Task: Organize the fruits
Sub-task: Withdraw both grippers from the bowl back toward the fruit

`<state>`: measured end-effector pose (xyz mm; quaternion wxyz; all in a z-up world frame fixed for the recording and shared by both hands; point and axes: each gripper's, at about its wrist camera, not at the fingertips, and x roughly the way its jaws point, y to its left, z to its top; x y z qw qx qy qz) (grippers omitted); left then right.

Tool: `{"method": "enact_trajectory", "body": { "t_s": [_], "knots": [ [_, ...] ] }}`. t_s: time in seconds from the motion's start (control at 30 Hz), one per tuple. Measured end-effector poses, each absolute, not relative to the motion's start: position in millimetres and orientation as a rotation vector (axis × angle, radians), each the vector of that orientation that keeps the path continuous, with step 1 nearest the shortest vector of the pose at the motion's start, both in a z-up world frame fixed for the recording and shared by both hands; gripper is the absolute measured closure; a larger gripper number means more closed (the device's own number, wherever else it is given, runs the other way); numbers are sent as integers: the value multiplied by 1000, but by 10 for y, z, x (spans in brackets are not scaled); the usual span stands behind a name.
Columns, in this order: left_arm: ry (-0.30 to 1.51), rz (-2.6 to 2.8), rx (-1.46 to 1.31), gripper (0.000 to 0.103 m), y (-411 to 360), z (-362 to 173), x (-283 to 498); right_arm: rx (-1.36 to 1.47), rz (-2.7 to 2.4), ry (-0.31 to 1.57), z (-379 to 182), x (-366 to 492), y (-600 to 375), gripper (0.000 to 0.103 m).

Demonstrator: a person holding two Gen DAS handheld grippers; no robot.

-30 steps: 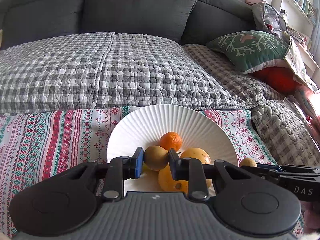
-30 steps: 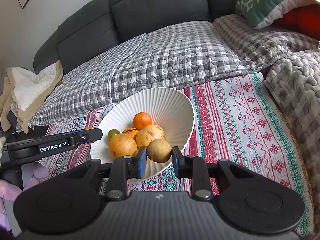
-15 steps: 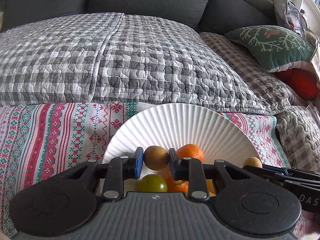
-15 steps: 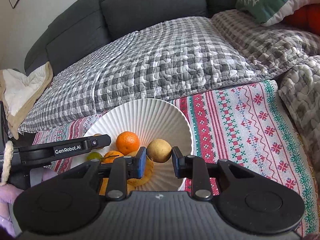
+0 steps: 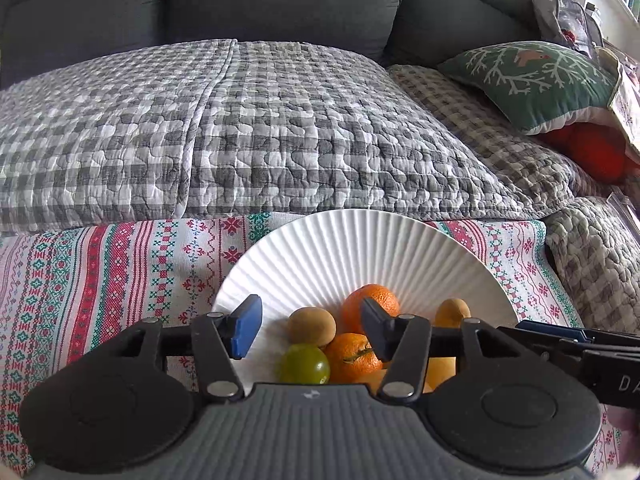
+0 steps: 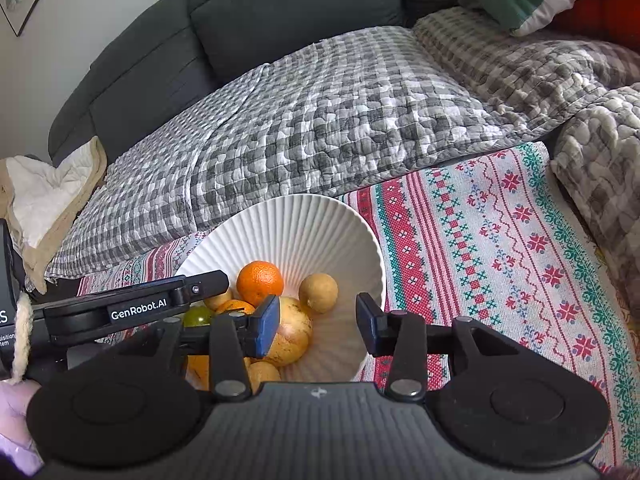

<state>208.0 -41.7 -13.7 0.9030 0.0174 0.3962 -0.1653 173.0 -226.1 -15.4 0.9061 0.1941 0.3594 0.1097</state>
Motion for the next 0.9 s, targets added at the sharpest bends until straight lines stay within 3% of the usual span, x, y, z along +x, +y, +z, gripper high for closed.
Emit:
{"method": "enact_trajectory", "body": {
  "t_s": [0.13, 0.37, 0.63, 0.9],
  "knots": [
    [799, -362, 57, 39, -430, -64, 1945, 373, 200, 738, -83, 1601, -2253, 41],
    [779, -379, 60, 22, -387, 85, 1577, 343, 176, 731, 1, 1283, -2285, 32],
    [796, -339, 71, 15, -320, 186, 1155, 298, 114, 754, 60, 911, -2206, 17],
    [792, -326, 150, 10, -290, 159, 757, 233, 72, 765, 68, 642, -2119, 13]
  ]
}}
